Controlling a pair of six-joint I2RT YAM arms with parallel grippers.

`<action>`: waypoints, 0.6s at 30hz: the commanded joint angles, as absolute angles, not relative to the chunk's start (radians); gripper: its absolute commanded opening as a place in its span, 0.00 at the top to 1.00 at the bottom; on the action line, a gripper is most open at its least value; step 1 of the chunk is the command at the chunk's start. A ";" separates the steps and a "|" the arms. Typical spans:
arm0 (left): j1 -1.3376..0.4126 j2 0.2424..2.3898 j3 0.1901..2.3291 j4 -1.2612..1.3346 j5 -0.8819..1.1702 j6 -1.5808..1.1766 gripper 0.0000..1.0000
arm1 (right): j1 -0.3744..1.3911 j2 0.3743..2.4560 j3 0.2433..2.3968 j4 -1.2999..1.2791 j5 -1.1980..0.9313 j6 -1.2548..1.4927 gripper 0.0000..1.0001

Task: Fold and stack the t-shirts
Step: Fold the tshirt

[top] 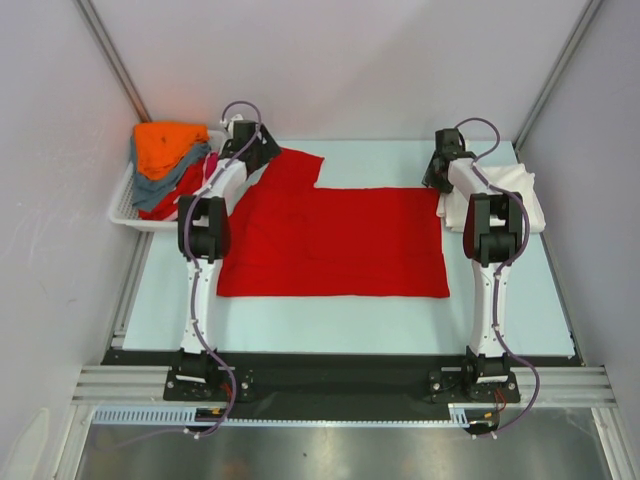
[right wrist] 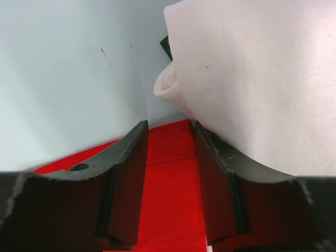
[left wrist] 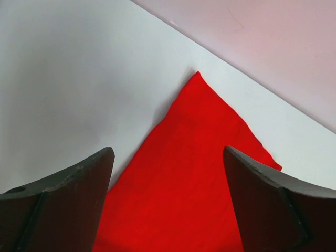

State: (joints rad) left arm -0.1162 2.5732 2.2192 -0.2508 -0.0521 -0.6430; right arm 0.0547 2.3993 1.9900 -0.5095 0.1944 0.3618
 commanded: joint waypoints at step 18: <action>-0.100 2.675 2.327 -0.282 0.090 -0.727 0.22 | 0.055 2.405 2.025 -0.543 0.110 0.359 0.88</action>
